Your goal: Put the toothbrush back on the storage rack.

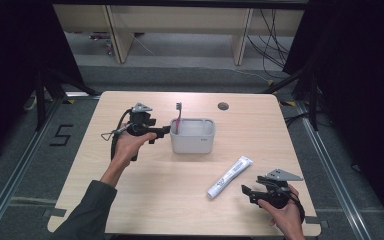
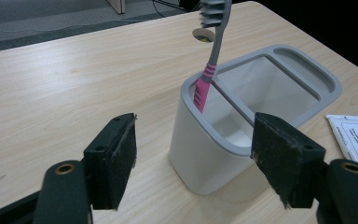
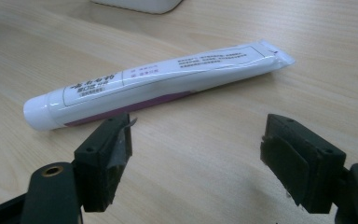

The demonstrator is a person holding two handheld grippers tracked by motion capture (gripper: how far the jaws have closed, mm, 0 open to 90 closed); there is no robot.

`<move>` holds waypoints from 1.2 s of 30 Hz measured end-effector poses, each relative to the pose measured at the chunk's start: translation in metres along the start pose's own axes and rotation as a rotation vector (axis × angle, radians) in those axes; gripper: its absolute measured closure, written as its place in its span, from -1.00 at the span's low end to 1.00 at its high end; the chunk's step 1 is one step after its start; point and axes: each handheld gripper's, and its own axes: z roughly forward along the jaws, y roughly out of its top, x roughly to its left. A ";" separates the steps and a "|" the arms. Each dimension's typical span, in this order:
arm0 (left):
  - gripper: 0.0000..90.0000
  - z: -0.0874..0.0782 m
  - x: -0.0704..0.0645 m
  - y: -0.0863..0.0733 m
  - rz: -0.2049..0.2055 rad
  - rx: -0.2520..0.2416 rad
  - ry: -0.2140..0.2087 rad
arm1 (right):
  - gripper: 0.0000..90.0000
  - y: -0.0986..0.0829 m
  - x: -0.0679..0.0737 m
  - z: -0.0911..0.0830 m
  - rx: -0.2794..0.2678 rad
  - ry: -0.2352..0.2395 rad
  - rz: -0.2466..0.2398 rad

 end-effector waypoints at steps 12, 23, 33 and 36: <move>-0.36 -0.015 0.003 -0.029 -0.024 -0.032 0.003 | -0.44 0.000 0.000 0.000 -0.002 -0.004 -0.007; -0.47 -0.030 0.003 -0.055 0.014 -0.017 0.017 | -0.44 -0.001 0.001 0.000 0.004 0.002 0.030; -0.50 -0.036 -0.002 -0.085 0.008 -0.018 0.003 | -0.44 -0.001 -0.002 0.000 0.004 0.005 0.013; -0.50 -0.037 -0.001 -0.090 0.030 -0.003 0.006 | -0.44 -0.001 -0.002 0.000 -0.001 0.008 0.017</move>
